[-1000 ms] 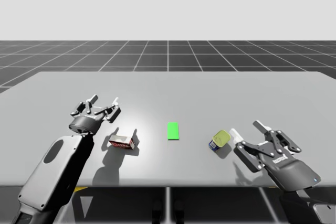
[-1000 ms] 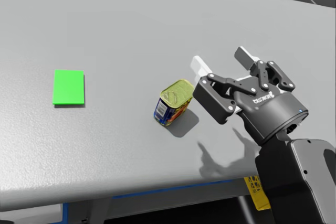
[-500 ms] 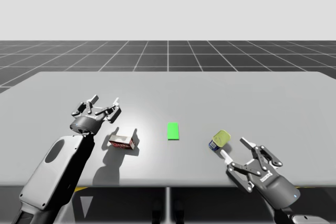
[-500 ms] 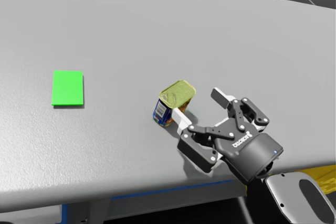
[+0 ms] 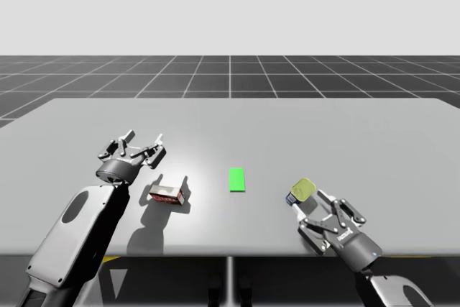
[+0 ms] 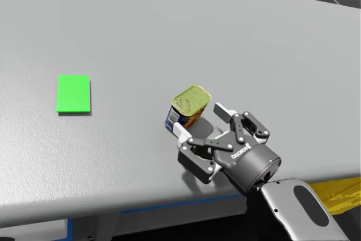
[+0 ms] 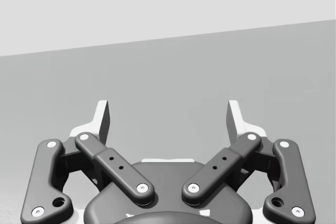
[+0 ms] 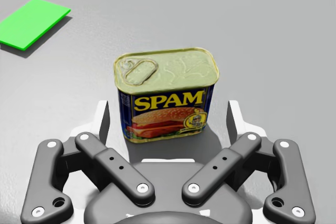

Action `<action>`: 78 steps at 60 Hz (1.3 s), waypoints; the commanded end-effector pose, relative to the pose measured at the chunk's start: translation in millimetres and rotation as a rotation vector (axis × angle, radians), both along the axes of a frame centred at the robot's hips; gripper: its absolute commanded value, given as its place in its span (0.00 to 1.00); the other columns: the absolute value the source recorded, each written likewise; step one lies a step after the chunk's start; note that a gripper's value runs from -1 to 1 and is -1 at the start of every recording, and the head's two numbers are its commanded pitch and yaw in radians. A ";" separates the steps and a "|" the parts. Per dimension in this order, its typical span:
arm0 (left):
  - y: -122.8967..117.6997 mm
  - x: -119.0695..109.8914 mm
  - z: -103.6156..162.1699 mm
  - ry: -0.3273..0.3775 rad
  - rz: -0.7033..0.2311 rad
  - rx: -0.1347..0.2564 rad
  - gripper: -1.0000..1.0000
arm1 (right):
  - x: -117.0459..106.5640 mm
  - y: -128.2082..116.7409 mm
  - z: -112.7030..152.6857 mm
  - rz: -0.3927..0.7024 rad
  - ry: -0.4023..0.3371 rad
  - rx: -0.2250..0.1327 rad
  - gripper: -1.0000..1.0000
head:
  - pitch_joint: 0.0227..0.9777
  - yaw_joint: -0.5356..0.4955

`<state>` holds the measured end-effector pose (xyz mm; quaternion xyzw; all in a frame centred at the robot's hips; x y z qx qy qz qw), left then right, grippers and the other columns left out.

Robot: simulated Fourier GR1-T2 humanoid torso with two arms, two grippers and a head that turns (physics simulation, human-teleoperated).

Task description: Look at the card. If it is red, pick the object on the left. If it is green, pick the object on the right.

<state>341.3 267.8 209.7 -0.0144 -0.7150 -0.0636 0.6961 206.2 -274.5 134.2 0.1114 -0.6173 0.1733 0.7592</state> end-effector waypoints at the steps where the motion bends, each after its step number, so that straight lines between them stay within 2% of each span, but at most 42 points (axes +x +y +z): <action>1: -0.2 0.7 -1.0 0.001 0.000 0.003 0.00 | 10.6 2.7 -6.4 -0.009 0.028 -0.010 0.00 | 0.92 0.17; 10: 0.0 0.7 -1.0 0.000 0.000 0.003 0.00 | 20.7 4.6 -7.5 -0.022 0.049 -0.020 0.00 | 0.92 0.17; 29: 0.0 0.7 -1.0 0.000 0.000 0.003 0.00 | 39.4 11.8 -11.2 -0.030 0.090 -0.067 0.00 | 0.92 0.18; 44: 0.0 0.7 -1.0 0.000 0.000 0.003 0.00 | 47.2 18.4 -11.9 -0.029 0.089 -0.085 0.00 | 0.91 0.18; 48: 0.0 0.7 -1.0 0.000 0.000 0.003 0.00 | 45.5 16.6 -14.0 -0.022 0.078 -0.108 0.00 | 0.90 0.18; 49: 0.0 0.7 -1.0 0.000 0.000 0.003 0.00 | 44.8 16.0 -15.0 -0.033 0.070 -0.116 0.02 | 0.90 0.18; 50: 0.0 0.7 -1.0 0.000 0.000 0.003 0.00 | 42.9 14.6 -17.1 -0.075 0.063 -0.135 0.62 | 0.90 0.18; 51: 0.0 0.7 -1.0 0.000 0.000 0.003 0.00 | 42.8 13.8 -18.0 -0.073 0.073 -0.134 0.83 | 0.90 0.18; 52: 0.0 0.7 -1.0 0.000 0.000 0.003 0.00 | 42.5 13.2 -18.2 -0.072 0.084 -0.136 0.98 | 0.90 0.18; 56: 0.0 0.7 -1.0 0.000 0.000 0.003 0.00 | 42.4 9.6 -19.9 -0.086 0.119 -0.120 1.00 | 0.90 0.18; 65: 0.0 0.7 -1.0 0.000 0.000 0.003 0.00 | 41.3 8.6 -19.9 -0.082 0.121 -0.102 1.00 | 0.85 0.17; 78: 0.0 0.7 -1.0 0.000 0.000 0.003 0.00 | 41.0 8.7 -20.8 -0.065 0.114 -0.098 1.00 | 0.61 0.14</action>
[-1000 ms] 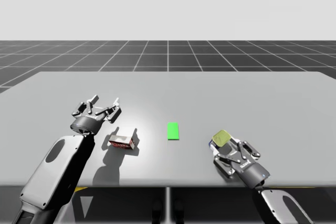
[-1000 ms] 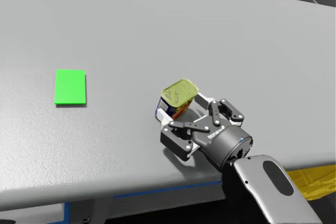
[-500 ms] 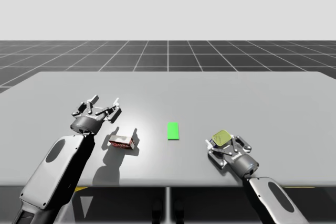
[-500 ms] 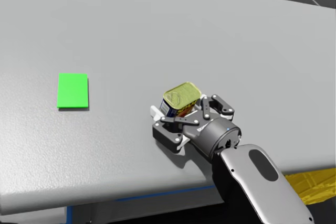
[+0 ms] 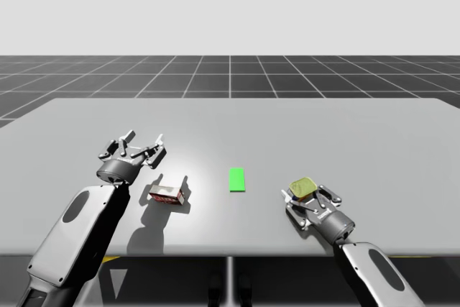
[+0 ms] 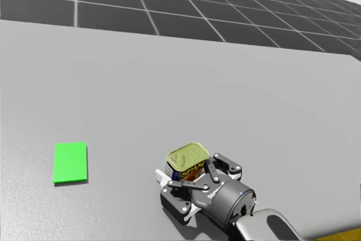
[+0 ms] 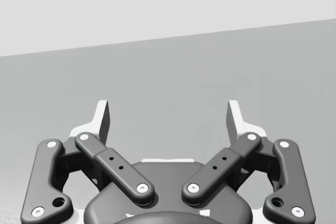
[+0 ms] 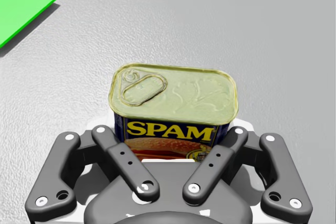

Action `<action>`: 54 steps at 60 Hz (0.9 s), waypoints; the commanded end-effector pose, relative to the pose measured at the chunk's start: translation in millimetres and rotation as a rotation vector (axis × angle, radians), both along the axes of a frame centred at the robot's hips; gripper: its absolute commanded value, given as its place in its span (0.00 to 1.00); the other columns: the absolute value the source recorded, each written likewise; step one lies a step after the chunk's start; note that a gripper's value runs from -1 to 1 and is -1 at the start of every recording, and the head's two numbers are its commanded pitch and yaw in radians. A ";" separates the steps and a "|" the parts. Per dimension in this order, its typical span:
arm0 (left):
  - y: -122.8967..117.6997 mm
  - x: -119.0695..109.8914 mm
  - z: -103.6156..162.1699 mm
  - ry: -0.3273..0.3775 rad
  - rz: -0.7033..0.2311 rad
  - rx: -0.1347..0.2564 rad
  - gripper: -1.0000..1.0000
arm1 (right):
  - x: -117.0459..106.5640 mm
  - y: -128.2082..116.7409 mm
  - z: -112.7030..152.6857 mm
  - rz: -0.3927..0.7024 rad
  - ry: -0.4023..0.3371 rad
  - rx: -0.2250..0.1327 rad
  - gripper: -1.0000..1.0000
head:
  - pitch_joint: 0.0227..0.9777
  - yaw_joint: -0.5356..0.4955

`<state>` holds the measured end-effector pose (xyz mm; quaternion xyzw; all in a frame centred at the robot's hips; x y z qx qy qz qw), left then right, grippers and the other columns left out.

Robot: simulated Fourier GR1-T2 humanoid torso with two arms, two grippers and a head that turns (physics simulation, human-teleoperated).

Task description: Look at the card. If it is red, pick the object on the left. If it is green, pick the object on the right.

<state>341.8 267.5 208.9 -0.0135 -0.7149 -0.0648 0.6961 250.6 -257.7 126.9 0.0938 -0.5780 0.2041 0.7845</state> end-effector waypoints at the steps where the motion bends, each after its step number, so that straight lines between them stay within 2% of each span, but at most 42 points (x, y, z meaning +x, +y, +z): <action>1: 0.3 0.2 -0.2 0.000 0.000 0.000 0.00 | -3.5 -8.1 -13.6 -0.090 0.031 -0.019 1.00 | 0.60 0.14; 10: 0.3 0.2 -0.2 0.000 0.000 0.000 0.00 | -4.1 -7.9 -13.8 -0.081 0.031 -0.017 1.00 | 0.48 0.11; 25: 0.3 0.2 -0.2 0.000 0.000 0.000 0.00 | -3.8 -6.5 -1.3 -0.085 -0.016 -0.007 1.00 | 0.44 0.11; 37: 0.3 0.2 -0.2 0.000 0.000 0.000 0.00 | 9.7 -7.0 49.6 -0.133 -0.128 -0.002 1.00 | 0.44 0.11; 49: 0.3 0.2 -0.2 0.000 0.000 0.000 0.00 | 17.4 -9.3 118.1 -0.192 -0.302 0.005 1.00 | 0.45 0.11; 54: 0.3 0.2 -0.2 0.000 0.000 0.000 0.00 | 18.3 -9.8 138.5 -0.207 -0.356 0.017 1.00 | 0.45 0.11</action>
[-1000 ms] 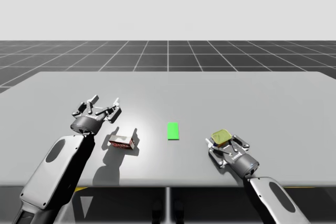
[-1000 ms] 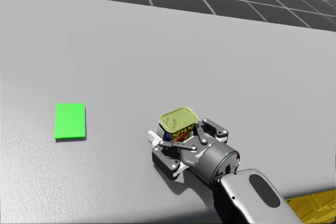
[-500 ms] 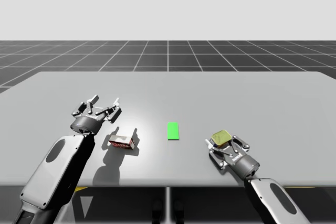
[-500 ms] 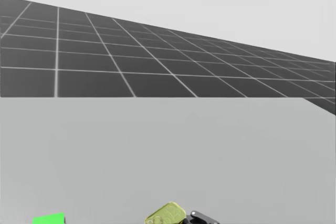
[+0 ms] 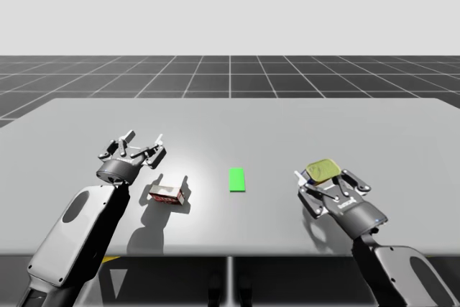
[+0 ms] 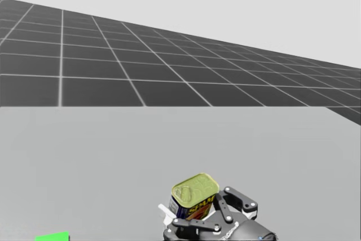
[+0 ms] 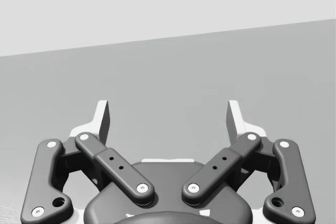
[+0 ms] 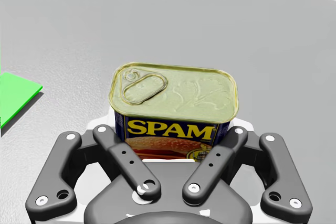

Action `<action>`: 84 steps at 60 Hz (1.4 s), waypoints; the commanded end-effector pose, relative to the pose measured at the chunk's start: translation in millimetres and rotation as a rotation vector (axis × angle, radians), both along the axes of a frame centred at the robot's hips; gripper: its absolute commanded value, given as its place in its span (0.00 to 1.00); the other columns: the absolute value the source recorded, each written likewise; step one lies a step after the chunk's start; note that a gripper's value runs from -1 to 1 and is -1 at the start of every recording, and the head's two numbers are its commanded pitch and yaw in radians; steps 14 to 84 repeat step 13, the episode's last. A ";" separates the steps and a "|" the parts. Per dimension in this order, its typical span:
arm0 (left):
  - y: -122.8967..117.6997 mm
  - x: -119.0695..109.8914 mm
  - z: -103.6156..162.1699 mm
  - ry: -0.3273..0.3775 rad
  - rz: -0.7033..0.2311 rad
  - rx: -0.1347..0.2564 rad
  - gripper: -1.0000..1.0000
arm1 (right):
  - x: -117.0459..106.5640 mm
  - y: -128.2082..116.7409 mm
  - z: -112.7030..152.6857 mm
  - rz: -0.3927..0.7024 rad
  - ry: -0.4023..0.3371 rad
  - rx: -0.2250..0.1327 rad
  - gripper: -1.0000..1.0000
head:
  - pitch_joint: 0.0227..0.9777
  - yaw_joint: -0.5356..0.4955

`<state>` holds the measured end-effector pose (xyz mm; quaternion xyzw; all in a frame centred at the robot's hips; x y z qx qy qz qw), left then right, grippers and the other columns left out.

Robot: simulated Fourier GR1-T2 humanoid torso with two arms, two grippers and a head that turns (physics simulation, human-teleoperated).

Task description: Look at the card. If it is red, pick the object on the left. If it is green, pick the object on the right.

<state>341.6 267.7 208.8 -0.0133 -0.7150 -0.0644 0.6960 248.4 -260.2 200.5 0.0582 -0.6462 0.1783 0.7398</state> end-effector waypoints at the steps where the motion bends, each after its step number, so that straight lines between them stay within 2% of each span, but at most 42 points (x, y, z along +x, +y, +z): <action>1: 0.0 0.4 -0.1 0.000 0.000 0.000 0.00 | 20.9 -7.2 71.2 -0.136 -0.203 0.016 1.00 | 0.45 0.11; 13: 0.0 0.4 -0.1 0.000 0.000 0.000 0.00 | 20.4 -2.0 115.6 -0.161 -0.337 0.056 1.00 | 0.45 0.11; 84: 0.0 0.4 -0.1 0.000 0.000 0.000 0.00 | 20.4 -2.0 115.6 -0.161 -0.337 0.056 1.00 | 0.45 0.11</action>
